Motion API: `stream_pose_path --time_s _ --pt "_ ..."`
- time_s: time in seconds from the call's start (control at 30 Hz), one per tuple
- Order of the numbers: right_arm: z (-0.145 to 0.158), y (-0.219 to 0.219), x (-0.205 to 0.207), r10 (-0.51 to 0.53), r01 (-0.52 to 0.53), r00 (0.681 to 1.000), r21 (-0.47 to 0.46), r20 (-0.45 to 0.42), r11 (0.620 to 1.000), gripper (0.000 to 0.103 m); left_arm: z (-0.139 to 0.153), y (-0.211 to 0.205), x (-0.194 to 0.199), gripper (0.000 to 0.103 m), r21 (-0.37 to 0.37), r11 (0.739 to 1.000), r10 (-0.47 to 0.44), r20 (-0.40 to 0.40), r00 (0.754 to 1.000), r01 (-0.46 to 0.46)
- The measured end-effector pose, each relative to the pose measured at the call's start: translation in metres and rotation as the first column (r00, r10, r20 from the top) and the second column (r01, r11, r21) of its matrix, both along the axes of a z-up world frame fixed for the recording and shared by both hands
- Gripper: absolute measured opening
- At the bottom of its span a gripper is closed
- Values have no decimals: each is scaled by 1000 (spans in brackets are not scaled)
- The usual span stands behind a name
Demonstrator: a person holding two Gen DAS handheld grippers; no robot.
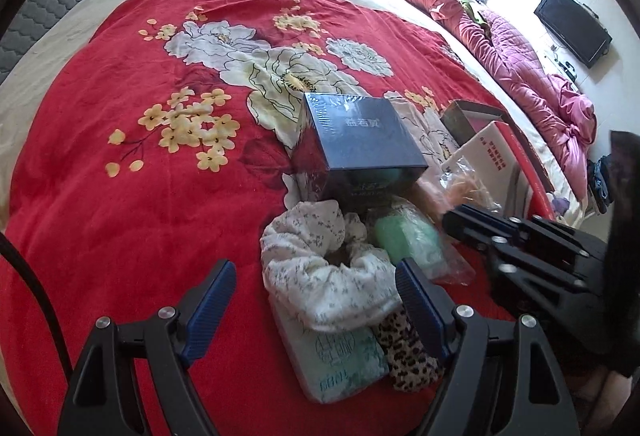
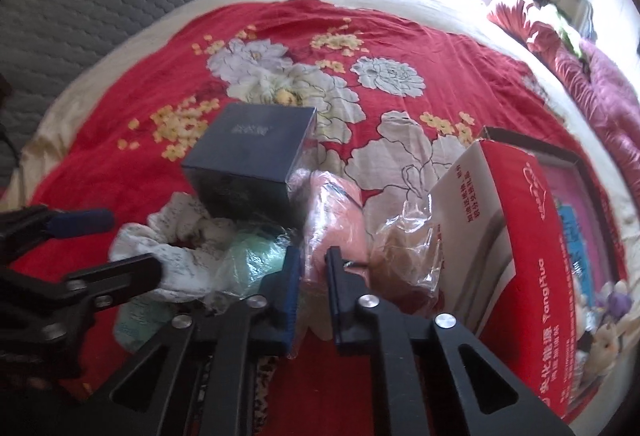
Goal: Organize soft objects
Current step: 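Grasp the white floral cloth with the left tool while the right tool grasps the pink packet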
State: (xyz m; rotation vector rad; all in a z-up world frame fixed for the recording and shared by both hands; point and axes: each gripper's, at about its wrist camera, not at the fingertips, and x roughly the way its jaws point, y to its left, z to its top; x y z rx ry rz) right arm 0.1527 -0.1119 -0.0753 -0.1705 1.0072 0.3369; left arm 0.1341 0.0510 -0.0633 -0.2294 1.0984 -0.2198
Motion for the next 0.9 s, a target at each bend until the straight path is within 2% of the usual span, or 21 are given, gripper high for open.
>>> stream_pose_path --time_s 0.1,0.17,0.23,0.27,0.37,0.4,0.5,0.6,0.77,0.9 --pt "6 -14 0 -24 26 999 94 -25 995 10 -8 0 6 81 -29 1000 0 -26 1000 0" --pt "12 -21 -2 -34 38 999 135 -33 990 10 -14 2 10 75 -51 999 14 -50 999 -17" --pt "18 -25 -7 -33 38 999 157 -31 987 10 -15 3 11 57 -76 997 16 -52 999 -19" --pt "21 -27 -9 -34 39 999 167 -31 985 10 -15 2 11 54 -80 997 13 -48 999 -17" --pt "29 -28 -15 -27 31 999 187 -26 982 10 -13 0 12 29 -86 996 3 -32 999 -5" --pt "30 -29 -16 -27 31 999 192 -25 981 10 -13 1 12 18 -103 995 1 -33 999 -4" --pt "35 -29 -19 -19 23 1000 201 -22 979 10 -13 4 10 13 -145 989 5 -31 999 -10" --pt "39 -31 -23 -15 21 999 228 -28 973 10 -7 10 4 13 -169 985 29 -20 999 -32" --pt "42 -32 -32 -7 15 999 228 -35 974 10 8 18 -13 13 -152 987 59 2 998 -58" --pt "31 -32 -43 -8 20 998 175 -67 984 10 16 21 -24 13 -136 989 68 15 998 -66"
